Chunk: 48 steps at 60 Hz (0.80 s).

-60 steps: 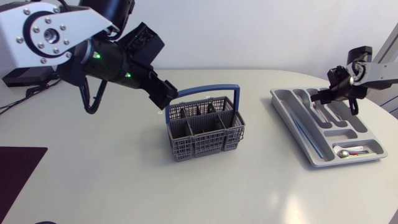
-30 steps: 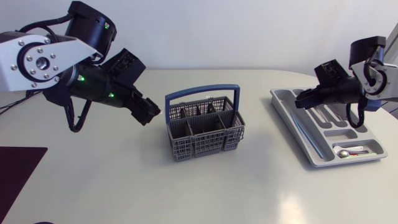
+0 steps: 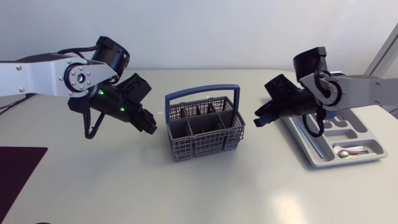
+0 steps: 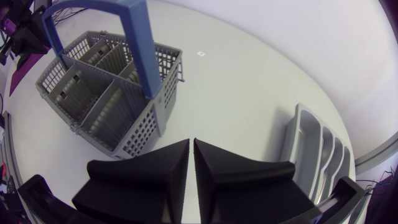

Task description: Sort the cutlery from the basket into the organizer compartments.

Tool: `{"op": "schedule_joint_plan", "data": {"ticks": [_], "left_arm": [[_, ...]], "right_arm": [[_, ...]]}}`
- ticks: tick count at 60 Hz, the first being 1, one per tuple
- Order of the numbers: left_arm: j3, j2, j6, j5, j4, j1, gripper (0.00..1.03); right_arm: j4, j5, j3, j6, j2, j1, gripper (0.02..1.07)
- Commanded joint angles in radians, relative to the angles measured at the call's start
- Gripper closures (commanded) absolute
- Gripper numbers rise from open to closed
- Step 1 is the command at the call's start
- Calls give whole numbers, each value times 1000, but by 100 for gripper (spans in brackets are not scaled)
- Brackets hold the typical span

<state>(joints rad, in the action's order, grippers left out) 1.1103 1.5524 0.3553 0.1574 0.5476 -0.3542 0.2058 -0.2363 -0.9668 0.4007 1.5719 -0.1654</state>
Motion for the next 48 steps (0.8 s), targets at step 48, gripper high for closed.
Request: {"op": "schedule_joint_plan", "data": {"ticks": [48], "left_arm": [[157,210,11,71,-38,0,100]], "right_arm": [[129,-8,71,-105,-102,-232,101]]}}
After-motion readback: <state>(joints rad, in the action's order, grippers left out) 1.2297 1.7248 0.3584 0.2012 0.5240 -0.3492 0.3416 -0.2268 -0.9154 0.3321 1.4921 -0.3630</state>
